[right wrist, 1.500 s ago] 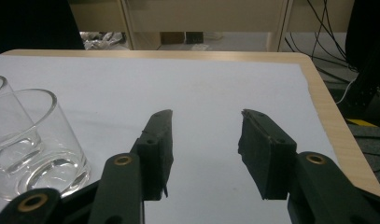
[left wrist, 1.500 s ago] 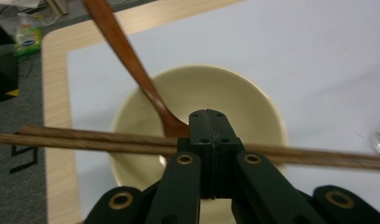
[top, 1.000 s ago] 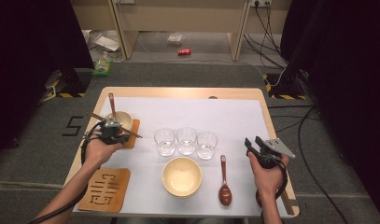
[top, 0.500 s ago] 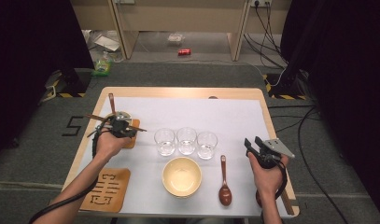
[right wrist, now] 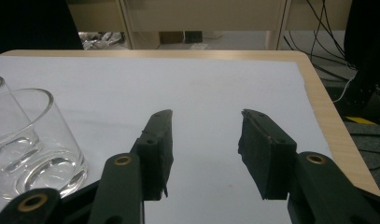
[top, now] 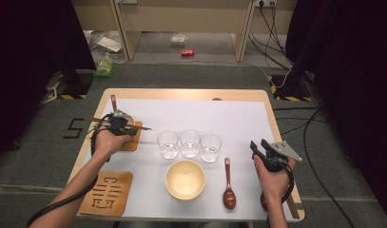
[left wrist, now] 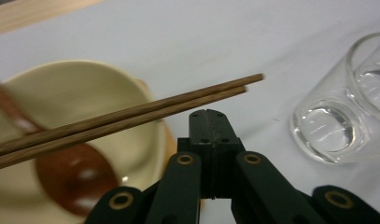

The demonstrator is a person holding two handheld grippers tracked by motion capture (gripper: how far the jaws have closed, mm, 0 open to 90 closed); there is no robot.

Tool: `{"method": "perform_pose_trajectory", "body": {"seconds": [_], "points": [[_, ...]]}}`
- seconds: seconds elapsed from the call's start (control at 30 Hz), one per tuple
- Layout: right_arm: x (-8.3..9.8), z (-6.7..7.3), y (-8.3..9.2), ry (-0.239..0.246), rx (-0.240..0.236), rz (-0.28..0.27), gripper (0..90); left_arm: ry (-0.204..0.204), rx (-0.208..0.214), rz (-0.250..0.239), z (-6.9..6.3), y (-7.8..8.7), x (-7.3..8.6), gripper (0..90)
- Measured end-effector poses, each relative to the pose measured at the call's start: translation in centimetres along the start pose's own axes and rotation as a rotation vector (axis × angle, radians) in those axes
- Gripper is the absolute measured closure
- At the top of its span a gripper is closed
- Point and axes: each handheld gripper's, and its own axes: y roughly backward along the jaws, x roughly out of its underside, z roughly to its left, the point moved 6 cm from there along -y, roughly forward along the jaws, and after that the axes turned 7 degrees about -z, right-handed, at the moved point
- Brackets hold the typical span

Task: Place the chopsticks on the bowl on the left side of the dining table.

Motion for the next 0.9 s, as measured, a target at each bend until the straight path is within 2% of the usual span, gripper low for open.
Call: {"method": "perform_pose_trajectory", "body": {"seconds": [0.1,0.17,0.23,0.3,0.4,0.43,0.63,0.9], "points": [[-0.1,0.0,0.0,0.0,0.004,0.001,54.2,0.044,-0.069,-0.027,2.9,0.9,-0.6,89.8],[-0.1,0.1,0.0,0.0,0.003,0.0,54.2,0.051,-0.141,-0.034,5.1,1.2,-1.1,89.8],[-0.1,0.1,-0.1,0.001,0.001,-0.001,54.2,0.08,-0.203,-0.033,7.4,1.0,-1.4,89.8],[0.0,0.2,-0.1,0.006,-0.002,0.002,54.2,0.104,-0.239,-0.031,8.9,0.7,-1.5,89.8],[0.2,0.2,-0.2,0.004,-0.002,0.007,54.2,0.112,-0.308,-0.015,10.7,0.2,-1.3,89.8],[0.2,0.2,-0.2,0.004,-0.002,0.006,54.2,0.122,-0.315,-0.013,11.0,0.0,-1.2,89.8],[0.4,0.2,-0.2,0.002,-0.001,0.014,54.2,0.107,-0.349,0.022,11.9,-0.5,-0.7,89.7],[0.4,0.3,-0.2,0.003,-0.003,0.015,54.2,0.096,-0.335,0.057,11.8,-0.7,-0.4,89.7]]}}
